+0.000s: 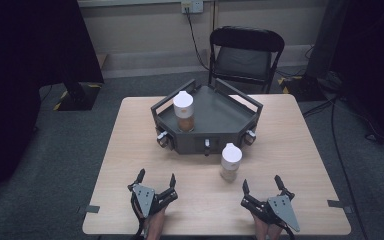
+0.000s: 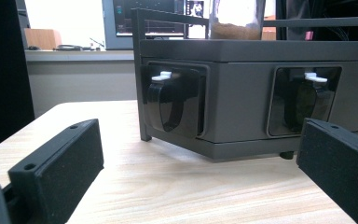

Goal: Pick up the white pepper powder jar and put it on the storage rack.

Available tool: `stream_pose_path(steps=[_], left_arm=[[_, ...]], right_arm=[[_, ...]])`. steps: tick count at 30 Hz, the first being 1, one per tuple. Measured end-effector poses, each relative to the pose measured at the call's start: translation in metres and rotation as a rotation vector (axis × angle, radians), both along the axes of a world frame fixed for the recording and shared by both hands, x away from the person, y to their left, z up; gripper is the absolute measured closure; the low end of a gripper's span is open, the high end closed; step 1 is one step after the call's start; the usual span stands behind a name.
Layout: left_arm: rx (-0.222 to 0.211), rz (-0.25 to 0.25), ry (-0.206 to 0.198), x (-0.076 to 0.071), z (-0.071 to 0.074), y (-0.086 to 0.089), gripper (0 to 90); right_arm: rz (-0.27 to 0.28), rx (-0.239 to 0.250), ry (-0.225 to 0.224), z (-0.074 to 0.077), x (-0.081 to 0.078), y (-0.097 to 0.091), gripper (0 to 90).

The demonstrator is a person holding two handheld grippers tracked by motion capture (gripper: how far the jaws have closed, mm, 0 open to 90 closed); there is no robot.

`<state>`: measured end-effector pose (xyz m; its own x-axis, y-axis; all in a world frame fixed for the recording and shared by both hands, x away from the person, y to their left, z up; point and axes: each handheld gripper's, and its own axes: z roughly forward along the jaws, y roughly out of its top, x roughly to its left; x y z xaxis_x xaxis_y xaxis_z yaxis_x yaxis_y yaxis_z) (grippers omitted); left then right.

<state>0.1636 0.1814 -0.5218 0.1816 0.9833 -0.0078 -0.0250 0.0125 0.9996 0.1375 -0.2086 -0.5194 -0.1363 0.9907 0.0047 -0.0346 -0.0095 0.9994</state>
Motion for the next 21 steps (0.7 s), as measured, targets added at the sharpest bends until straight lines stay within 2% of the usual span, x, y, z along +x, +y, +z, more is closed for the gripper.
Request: stream_pose_path(steps=[5, 17, 21], left_arm=[[0.0, 0.0, 0.0, 0.0, 0.0, 0.0, 0.1], [0.0, 0.0, 0.0, 0.0, 0.0, 0.0, 0.1], [0.0, 0.0, 0.0, 0.0, 0.0, 0.0, 0.1]], right_arm=[[0.015, 0.02, 0.004, 0.002, 0.0, -0.004, 0.0], [0.019, 0.023, -0.002, 0.01, -0.007, -0.005, 0.0], [0.015, 0.024, -0.013, 0.018, -0.008, -0.005, 0.0]])
